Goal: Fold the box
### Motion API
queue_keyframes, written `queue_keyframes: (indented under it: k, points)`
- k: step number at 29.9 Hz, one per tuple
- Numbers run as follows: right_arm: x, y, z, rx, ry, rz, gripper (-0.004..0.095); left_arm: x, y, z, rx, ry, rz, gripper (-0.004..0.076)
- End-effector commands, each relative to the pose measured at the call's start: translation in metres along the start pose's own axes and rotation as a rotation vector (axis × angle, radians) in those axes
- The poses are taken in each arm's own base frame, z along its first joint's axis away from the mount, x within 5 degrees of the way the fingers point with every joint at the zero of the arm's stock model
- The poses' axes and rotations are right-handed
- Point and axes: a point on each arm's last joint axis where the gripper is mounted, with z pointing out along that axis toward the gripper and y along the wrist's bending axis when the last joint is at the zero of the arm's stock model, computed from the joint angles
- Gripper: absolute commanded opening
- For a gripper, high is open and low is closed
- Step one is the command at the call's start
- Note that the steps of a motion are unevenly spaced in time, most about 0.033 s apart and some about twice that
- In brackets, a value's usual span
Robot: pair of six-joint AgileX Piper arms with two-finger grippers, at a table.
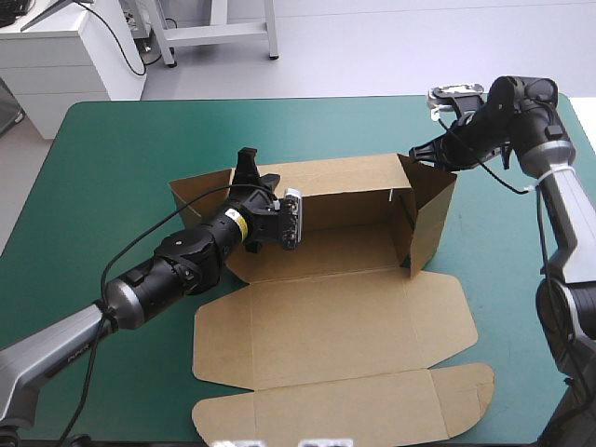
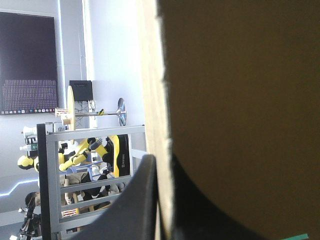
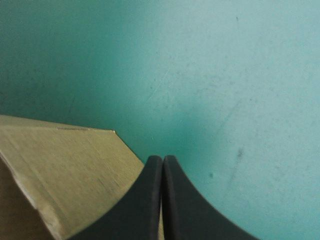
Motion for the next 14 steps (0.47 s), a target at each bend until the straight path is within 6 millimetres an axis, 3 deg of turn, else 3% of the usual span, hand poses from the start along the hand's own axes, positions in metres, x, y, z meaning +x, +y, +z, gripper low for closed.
queue_keyframes:
  k: [1, 9, 14]
  points:
    - [0.009, 0.004, -0.04, -0.005, -0.076, -0.023, -0.0021, 0.002, 0.009, -0.009, -0.031, 0.022, -0.03, -0.0008]
    - [0.024, 0.018, -0.043, -0.171, -0.077, -0.043, -0.0021, 0.005, 0.009, -0.009, -0.028, 0.051, -0.031, -0.0008]
    - [0.037, 0.02, -0.035, -0.2, -0.054, -0.08, -0.0021, 0.005, 0.009, -0.009, -0.028, 0.056, -0.031, -0.0008]
